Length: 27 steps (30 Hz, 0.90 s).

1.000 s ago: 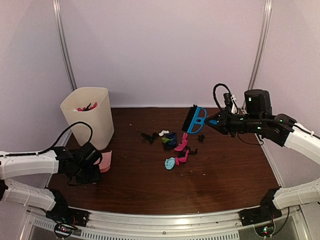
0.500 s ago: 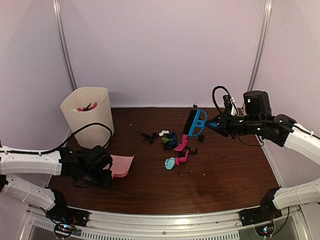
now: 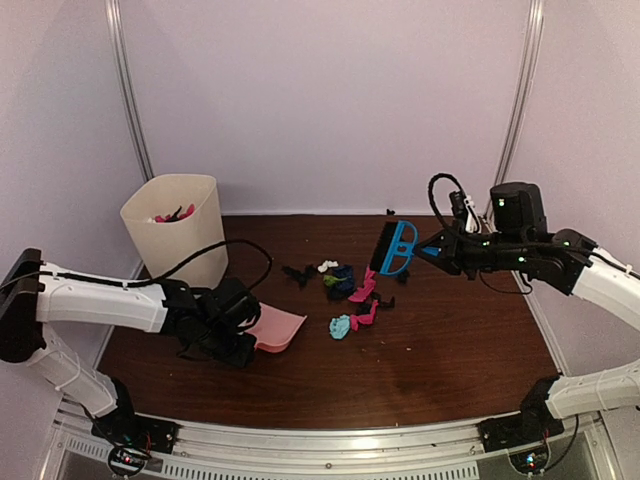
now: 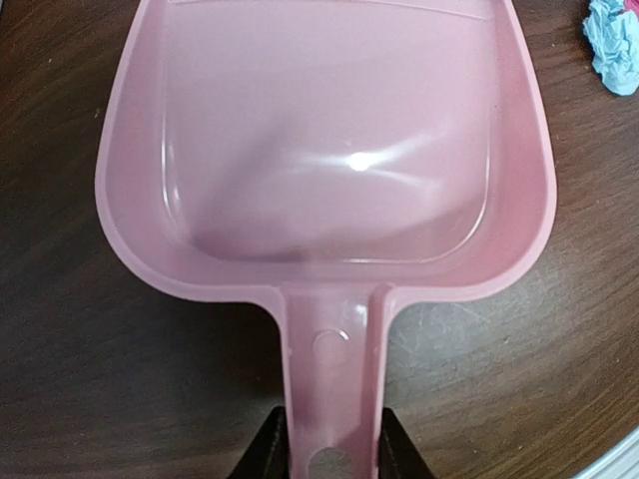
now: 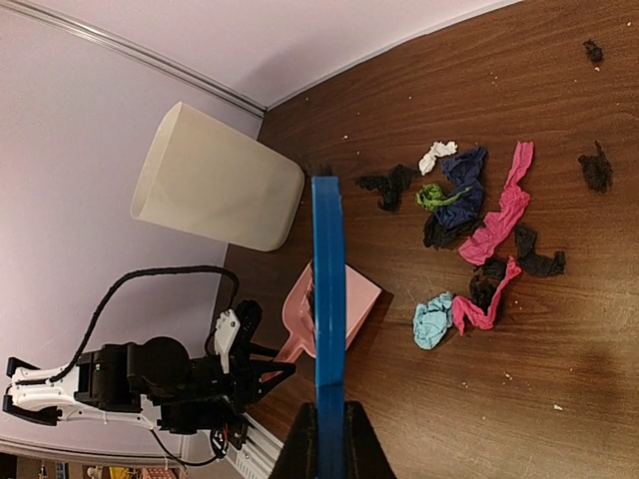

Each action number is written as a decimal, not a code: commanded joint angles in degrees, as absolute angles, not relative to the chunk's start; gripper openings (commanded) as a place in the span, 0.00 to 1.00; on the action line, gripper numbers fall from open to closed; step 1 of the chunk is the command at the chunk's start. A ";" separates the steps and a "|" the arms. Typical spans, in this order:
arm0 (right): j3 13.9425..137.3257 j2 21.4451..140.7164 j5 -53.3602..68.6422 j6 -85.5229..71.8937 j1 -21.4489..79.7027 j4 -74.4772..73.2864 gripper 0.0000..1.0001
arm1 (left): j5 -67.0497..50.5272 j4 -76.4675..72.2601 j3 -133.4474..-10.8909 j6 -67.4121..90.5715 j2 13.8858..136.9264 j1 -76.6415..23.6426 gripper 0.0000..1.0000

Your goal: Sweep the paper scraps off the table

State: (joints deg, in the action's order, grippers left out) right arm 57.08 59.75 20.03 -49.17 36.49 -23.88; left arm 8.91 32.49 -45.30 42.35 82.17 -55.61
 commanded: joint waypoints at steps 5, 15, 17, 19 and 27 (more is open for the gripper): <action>57.55 57.65 17.67 -47.97 36.17 -24.52 0.00 | 8.61 30.06 -51.37 36.33 88.42 -55.74 0.28; 57.75 55.92 17.20 -48.17 36.20 -25.75 0.00 | 4.92 27.41 -56.59 28.48 95.43 -51.48 0.33; 58.09 55.67 16.97 -47.97 36.17 -26.44 0.00 | 4.59 27.38 -57.45 26.53 95.87 -50.76 0.35; 58.05 55.11 16.75 -48.07 36.17 -26.85 0.00 | 4.47 27.35 -58.27 25.71 95.74 -50.42 0.40; 57.99 53.55 16.05 -48.34 36.20 -27.95 0.00 | 5.50 25.74 -56.43 28.42 90.56 -50.51 0.59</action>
